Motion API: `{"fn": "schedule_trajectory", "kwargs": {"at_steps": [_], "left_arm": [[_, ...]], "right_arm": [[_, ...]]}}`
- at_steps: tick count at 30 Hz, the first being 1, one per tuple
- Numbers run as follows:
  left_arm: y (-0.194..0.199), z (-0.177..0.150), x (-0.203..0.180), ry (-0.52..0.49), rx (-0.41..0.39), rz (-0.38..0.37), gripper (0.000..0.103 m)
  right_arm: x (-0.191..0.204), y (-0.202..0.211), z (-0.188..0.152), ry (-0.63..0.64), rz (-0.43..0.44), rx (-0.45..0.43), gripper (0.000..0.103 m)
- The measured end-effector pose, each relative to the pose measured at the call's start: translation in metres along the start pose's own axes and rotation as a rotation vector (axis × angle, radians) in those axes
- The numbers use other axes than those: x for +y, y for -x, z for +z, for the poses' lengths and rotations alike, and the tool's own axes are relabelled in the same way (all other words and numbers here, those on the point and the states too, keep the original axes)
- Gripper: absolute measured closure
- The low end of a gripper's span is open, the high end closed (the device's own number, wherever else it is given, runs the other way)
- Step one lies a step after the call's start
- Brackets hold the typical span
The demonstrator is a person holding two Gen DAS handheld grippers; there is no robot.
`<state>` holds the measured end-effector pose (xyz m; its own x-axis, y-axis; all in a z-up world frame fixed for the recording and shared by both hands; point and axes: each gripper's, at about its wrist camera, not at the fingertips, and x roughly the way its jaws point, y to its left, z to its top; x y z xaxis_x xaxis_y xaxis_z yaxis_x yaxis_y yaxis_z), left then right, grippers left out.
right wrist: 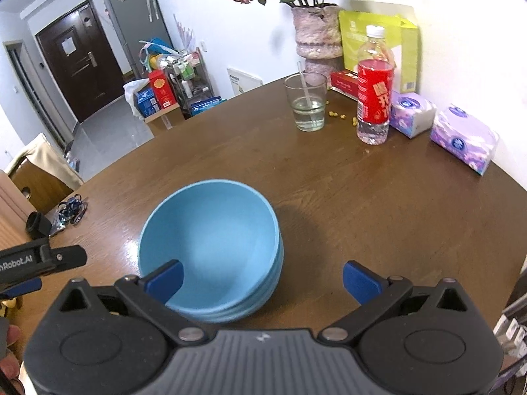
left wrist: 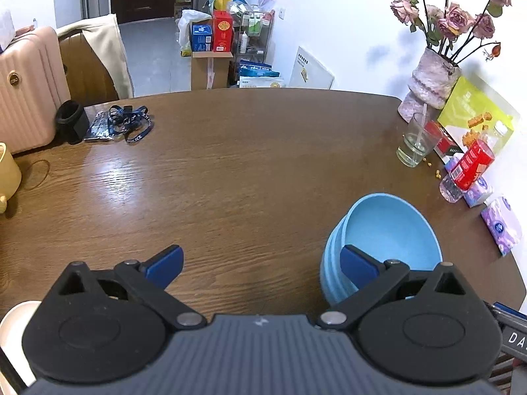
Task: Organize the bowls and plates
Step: 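Move both open tools to the rim of the three-bowl stack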
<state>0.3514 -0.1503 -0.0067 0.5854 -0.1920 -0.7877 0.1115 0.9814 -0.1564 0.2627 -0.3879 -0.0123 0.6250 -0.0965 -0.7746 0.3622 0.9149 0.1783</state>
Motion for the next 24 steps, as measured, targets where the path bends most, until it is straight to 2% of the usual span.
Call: {"fn": "schedule_trajectory", "kwargs": {"at_steps": [24], "left_arm": [[0.033,-0.019,0.046,-0.022,-0.019,-0.038,0.000]], "right_arm": [[0.022,0.033,-0.037,-0.051,-0.027,-0.034,0.000]]}}
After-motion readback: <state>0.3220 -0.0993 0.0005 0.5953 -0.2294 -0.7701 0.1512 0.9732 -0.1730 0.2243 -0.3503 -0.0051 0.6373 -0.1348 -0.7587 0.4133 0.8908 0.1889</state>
